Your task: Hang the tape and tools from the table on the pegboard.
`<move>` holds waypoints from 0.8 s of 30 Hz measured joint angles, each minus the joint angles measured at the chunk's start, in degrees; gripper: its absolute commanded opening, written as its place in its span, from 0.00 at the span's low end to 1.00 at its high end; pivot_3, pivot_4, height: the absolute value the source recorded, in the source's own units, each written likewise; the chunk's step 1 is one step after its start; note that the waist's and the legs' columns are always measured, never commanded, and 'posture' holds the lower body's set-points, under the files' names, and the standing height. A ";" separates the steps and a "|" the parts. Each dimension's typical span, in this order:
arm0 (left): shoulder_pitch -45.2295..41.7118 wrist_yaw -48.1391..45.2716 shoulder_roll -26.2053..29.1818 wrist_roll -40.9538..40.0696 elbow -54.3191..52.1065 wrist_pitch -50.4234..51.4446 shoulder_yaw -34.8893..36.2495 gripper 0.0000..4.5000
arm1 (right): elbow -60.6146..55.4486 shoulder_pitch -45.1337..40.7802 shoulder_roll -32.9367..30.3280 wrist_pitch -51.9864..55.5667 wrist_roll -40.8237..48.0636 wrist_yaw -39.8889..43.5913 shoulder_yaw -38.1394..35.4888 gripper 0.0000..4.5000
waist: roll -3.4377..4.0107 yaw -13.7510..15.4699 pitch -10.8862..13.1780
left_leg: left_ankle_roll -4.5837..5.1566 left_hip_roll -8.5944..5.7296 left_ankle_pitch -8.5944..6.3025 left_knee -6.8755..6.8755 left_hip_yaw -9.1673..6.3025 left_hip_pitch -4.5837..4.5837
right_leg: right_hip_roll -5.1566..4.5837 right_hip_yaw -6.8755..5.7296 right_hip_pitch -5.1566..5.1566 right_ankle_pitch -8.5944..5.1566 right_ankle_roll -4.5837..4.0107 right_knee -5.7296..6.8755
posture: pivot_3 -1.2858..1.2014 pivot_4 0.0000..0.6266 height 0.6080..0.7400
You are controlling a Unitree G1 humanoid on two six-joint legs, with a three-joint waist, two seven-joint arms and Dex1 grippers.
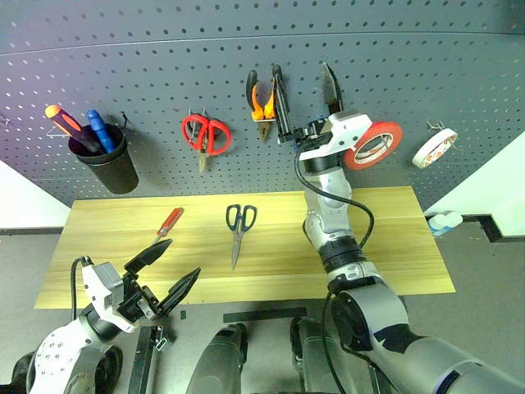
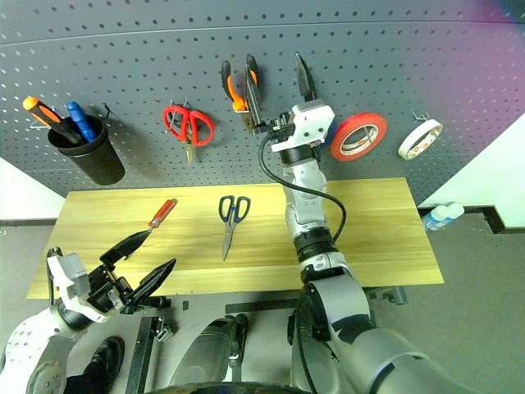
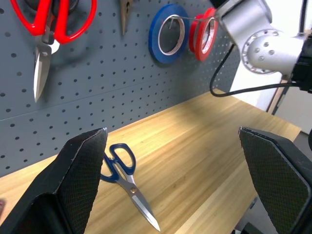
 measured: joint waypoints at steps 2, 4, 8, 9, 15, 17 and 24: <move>-0.51 -0.18 0.00 -0.01 0.31 -0.03 0.00 1.00 | -4.84 2.52 -0.64 2.80 0.47 -0.08 0.33 0.99 | -0.01 -0.01 0.00 | 0.00 -0.01 0.00 0.00 0.00 -0.01 | -0.01 0.00 0.00 0.00 0.01 -0.02 | 0.55 0.40 1.00; -0.75 -0.37 0.01 -0.04 0.76 -0.06 0.03 1.00 | -10.83 6.00 -2.28 6.82 1.49 -0.03 0.48 0.99 | -0.01 0.04 -0.01 | 0.00 0.00 0.00 0.00 0.00 -0.02 | -0.01 0.00 0.02 0.00 0.01 -0.11 | 0.54 0.39 1.00; -1.05 -1.06 0.05 -0.14 2.26 -0.27 0.19 1.00 | -22.25 14.11 -7.41 16.37 5.18 1.93 0.49 0.99 | -0.01 0.11 -0.01 | 0.03 0.00 -0.01 -0.06 -0.01 -0.07 | -0.02 -0.02 0.08 0.00 0.01 -0.36 | 0.53 0.38 1.00; -1.26 -1.38 0.07 -0.22 3.10 -0.56 0.46 1.00 | -26.79 18.21 -10.38 21.11 7.64 3.66 0.54 0.99 | -0.03 0.27 -0.02 | 0.08 0.00 -0.05 -0.07 -0.07 -0.07 | -0.02 -0.07 0.18 0.00 0.01 -0.51 | 0.53 0.38 1.00; -5.54 -0.26 -0.40 -0.26 8.23 -0.38 1.99 1.00 | -40.11 32.06 -22.01 42.58 22.31 12.03 -0.88 0.99 | -0.03 -0.17 -0.02 | 0.21 0.01 -0.12 -0.08 0.02 -0.16 | -0.06 -0.05 0.20 0.03 0.06 -0.74 | 0.51 0.35 1.00; -7.86 1.73 -0.91 -0.13 9.93 0.81 1.86 1.00 | -43.40 34.33 -24.21 47.26 25.70 14.02 -1.66 0.99 | -0.03 -0.15 -0.04 | 0.21 0.02 -0.12 -0.06 0.02 -0.15 | -0.05 -0.06 0.21 0.08 0.17 -0.74 | 0.50 0.34 1.00; -15.75 16.48 -2.02 2.45 15.17 15.70 -0.08 1.00 | -49.74 42.08 -34.42 62.13 35.25 25.37 -0.52 0.99 | -0.13 -0.15 -0.11 | 0.31 -0.04 -0.19 0.16 0.06 -0.20 | -0.09 -0.10 0.33 0.23 0.49 -0.79 | 0.50 0.33 1.00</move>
